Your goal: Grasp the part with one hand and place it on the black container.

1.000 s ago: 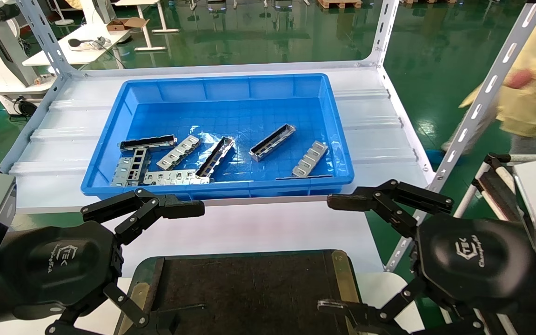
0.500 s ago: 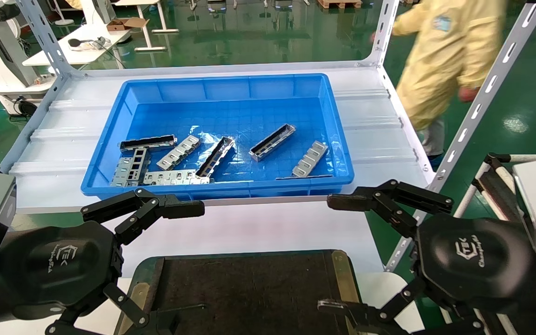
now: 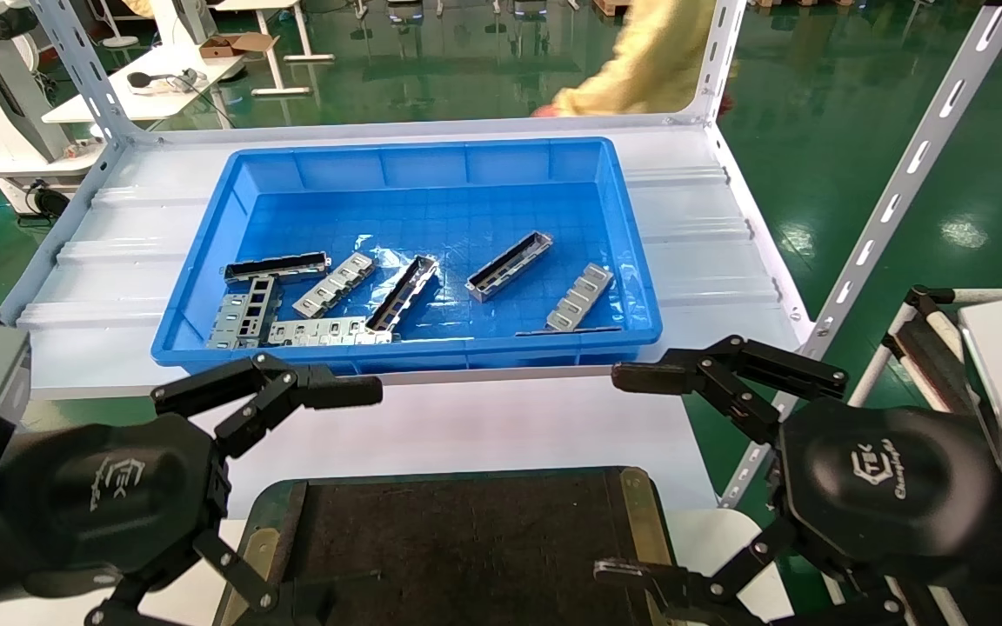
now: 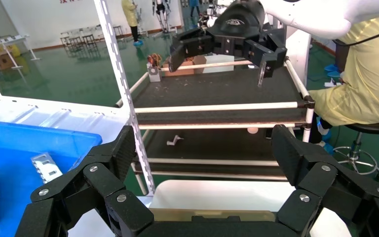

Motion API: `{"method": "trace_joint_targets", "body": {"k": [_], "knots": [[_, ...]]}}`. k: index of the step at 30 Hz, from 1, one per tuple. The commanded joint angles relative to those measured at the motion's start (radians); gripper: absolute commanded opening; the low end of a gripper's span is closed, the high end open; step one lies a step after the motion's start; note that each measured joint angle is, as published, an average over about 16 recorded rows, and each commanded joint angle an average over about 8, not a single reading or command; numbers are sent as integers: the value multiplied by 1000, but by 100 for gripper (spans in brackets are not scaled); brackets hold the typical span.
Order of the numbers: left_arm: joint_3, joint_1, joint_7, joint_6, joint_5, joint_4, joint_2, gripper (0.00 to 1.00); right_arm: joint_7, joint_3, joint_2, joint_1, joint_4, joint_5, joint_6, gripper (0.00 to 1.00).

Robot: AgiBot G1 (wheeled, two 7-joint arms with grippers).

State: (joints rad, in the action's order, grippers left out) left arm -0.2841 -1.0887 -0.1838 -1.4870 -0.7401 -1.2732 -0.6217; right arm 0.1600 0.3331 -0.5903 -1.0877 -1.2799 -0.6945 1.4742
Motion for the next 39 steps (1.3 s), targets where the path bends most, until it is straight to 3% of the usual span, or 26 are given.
{"method": "trace_joint_targets", "body": {"k": [1, 21, 39], "knots": [[0, -3, 0, 0, 0, 3, -1, 100, 0, 0, 0, 0, 0, 0, 0, 100], [-89, -168, -28, 195, -220, 63, -168, 100, 0, 1, 0, 0, 0, 0, 0, 100], [-210, -351, 35, 434, -487, 440, -445, 100, -1, 1, 0, 0, 0, 1, 0, 100]]}}
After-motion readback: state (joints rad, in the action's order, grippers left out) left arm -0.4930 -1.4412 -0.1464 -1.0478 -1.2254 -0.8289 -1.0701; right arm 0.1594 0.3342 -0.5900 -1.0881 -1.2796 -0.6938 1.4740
